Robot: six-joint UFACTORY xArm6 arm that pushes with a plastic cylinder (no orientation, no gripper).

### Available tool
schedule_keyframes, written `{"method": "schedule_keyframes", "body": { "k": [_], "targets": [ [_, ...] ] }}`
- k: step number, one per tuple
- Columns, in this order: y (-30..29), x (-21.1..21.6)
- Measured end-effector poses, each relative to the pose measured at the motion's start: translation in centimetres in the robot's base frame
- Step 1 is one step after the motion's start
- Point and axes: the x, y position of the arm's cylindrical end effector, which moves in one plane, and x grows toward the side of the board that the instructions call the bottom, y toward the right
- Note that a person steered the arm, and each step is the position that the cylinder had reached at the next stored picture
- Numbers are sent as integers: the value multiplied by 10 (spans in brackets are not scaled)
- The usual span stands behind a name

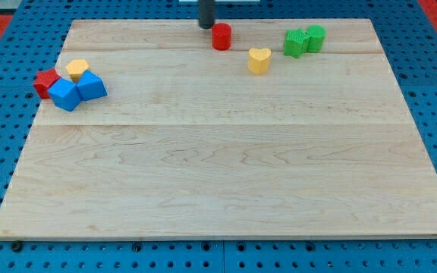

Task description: Push yellow heart closer the green star

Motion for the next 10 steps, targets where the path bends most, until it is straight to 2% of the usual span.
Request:
{"method": "schedule_keyframes", "body": {
  "k": [3,4,5,6,8,9,10],
  "targets": [
    [12,15],
    [19,44],
    [15,96],
    [69,114],
    [95,109],
    [142,96],
    [138,112]
  ]
}}
